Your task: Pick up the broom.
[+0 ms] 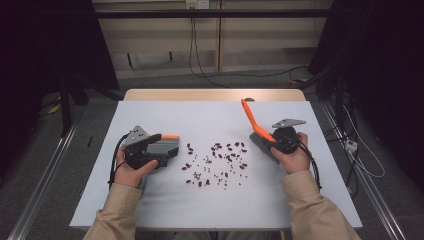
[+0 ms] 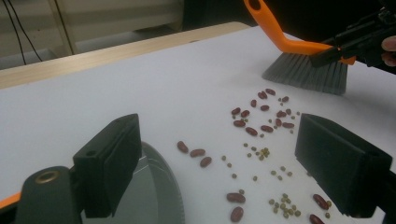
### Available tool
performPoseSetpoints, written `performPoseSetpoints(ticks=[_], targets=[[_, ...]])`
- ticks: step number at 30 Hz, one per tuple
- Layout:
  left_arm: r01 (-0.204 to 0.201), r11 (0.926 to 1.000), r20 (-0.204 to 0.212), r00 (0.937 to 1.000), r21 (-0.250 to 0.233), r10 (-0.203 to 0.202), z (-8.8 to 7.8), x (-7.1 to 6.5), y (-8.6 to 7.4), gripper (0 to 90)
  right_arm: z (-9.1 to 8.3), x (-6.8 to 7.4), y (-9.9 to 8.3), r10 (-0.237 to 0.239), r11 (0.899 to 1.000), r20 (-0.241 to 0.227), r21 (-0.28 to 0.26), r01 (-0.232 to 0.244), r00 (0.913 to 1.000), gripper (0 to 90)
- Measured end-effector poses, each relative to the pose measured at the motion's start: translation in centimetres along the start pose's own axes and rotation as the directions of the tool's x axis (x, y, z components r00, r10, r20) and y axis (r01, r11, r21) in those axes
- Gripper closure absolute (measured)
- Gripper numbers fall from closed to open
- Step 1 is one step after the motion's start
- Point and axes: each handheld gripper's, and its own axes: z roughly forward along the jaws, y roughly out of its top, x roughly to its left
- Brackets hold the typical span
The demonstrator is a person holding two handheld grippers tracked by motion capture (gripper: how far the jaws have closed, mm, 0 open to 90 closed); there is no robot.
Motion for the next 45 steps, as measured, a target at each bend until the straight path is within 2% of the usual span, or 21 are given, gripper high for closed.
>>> performPoseSetpoints(ticks=[1, 3, 5, 8, 11, 12, 14, 17, 20, 24, 27, 29, 34, 36, 38, 41, 45], targets=[[0.002, 1.0, -0.003, 1.0, 0.0, -0.002, -0.1, 0.1, -0.1, 14.4, 0.0, -0.1, -0.1, 0.009, 1.0, -0.013, 0.007, -0.009, 0.9999, 69.5], [-0.001, 1.0, -0.017, 0.9999, -0.002, 0.001, -0.3, 0.2, -0.2, 13.5, 0.0, -0.2, -0.2, -0.014, 1.0, -0.009, 0.001, 0.014, 0.9999, 69.9], [0.007, 1.0, -0.026, 0.9996, 0.0, -0.007, -0.6, 0.3, -0.3, 13.0, 0.1, -0.3, -0.2, -0.008, 1.0, -0.025, -0.012, 0.008, 0.9997, 70.0], [0.006, 1.0, -0.036, 0.9993, -0.002, -0.006, -1.2, 0.5, -0.7, 12.9, 0.4, -0.1, -0.4, -0.05, 0.997, -0.006, -0.053, 0.05, 0.9987, 70.2], [0.016, 0.9999, -0.049, 0.9987, -0.002, -0.016, -1.7, 0.9, -1.1, 12.7, 0.4, 0.1, -0.5, -0.05, 0.997, 0.007, -0.063, 0.05, 0.9987, 70.1], [0.02, 0.9998, -0.054, 0.9984, -0.003, -0.02, -1.8, 1.0, -1.2, 12.6, 0.5, 0.1, -0.6, -0.045, 0.996, 0.007, -0.071, 0.045, 0.999, 70.1], [0.02, 0.9998, -0.06, 0.998, 0.0, -0.02, -2.0, 1.2, -1.4, 12.3, 0.6, 0.0, -0.7, 0.009, 0.997, -0.029, -0.081, -0.011, 0.9995, 70.1], [0.019, 0.9998, -0.065, 0.9977, 0.007, -0.019, -2.1, 1.3, -1.6, 12.0, 0.5, 0.3, -0.5, 0.026, 0.997, -0.028, -0.07, -0.028, 0.9993, 70.4], [0.018, 0.9998, -0.067, 0.9976, 0.012, -0.017, -2.1, 1.4, -1.8, 11.7, 0.4, 0.4, -0.4, 0.071, 0.993, -0.049, -0.088, -0.075, 0.9963, 70.6], [0.027, 0.9996, -0.067, 0.9974, 0.011, -0.026, -2.2, 1.6, -2.0, 10.4, 0.3, 0.4, 0.1, 0.043, 0.989, -0.051, -0.137, -0.05, 0.9978, 70.8], [0.032, 0.9993, -0.075, 0.9967, 0.018, -0.031, -2.3, 1.8, -2.3, 9.3, 0.2, 0.6, 0.6, 0.025, 0.981, -0.048, -0.189, -0.034, 0.9985, 70.8], [0.035, 0.9992, -0.076, 0.9966, 0.017, -0.033, -2.3, 1.8, -2.4, 8.9, 0.3, 0.6, 1.1, 0.028, 0.98, -0.055, -0.196, -0.038, 0.9981, 70.8], [0.036, 0.9992, -0.075, 0.9966, 0.018, -0.035, -2.5, 1.9, -2.6, 8.9, 1.5, 0.5, 1.2, 0.026, 0.984, -0.034, -0.178, -0.031, 0.9991, 70.7], [0.04, 0.999, -0.074, 0.9965, 0.019, -0.038, -2.5, 2.0, -2.7, 8.9, 2.0, 0.3, 1.0, 0.04, 0.986, -0.045, -0.161, -0.046, 0.9982, 70.7], [0.04, 0.999, -0.073, 0.9966, 0.02, -0.038, -2.5, 2.0, -2.7, 8.9, 2.3, 0.3, 0.8, 0.022, 0.99, -0.034, -0.139, -0.026, 0.9992, 70.5], [0.042, 0.9989, -0.074, 0.9964, 0.019, -0.04, -2.4, 2.0, -2.7, 8.9, 2.3, 0.4, 0.8, 0.053, 0.989, -0.062, -0.131, -0.061, 0.9966, 69.7], [0.038, 0.999, -0.071, 0.9968, 0.021, -0.037, -2.3, 1.9, -2.7, 8.9, 2.3, 0.1, 1.0, 0.076, 0.99, -0.068, -0.115, -0.083, 0.9948, 64.8]])
